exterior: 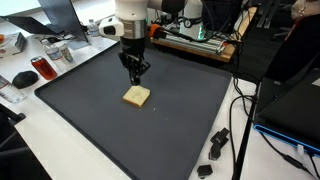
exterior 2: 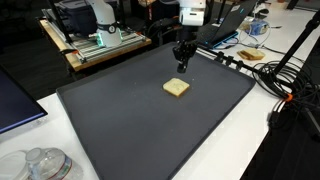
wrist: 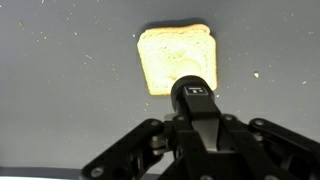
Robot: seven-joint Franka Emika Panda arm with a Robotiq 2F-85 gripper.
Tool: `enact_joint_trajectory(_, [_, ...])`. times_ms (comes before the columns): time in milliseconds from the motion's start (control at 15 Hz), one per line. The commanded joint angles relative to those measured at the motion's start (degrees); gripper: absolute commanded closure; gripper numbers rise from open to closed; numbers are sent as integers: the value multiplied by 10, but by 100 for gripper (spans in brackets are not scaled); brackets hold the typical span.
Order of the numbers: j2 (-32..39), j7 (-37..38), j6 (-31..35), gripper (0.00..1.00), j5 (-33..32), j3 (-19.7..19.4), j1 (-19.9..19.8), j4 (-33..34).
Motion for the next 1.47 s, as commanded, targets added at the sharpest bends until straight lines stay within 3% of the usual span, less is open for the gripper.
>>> enact_joint_trajectory(0, [24, 59, -33, 95, -38, -13, 30, 46])
enact_joint_trajectory(400, [80, 174, -101, 95, -91, -33, 81, 119])
enact_joint_trajectory(667, [101, 199, -133, 95, -93, -26, 89, 143])
enact_joint_trajectory(733, [88, 182, -118, 78, -81, -18, 78, 122])
enact_joint_trajectory(1000, [97, 187, -119, 78, -81, -19, 81, 131])
enact_joint_trajectory(1067, [97, 187, -119, 95, -81, -19, 81, 132])
enact_joint_trajectory(1400, [107, 288, -147, 95, -128, -45, 111, 152])
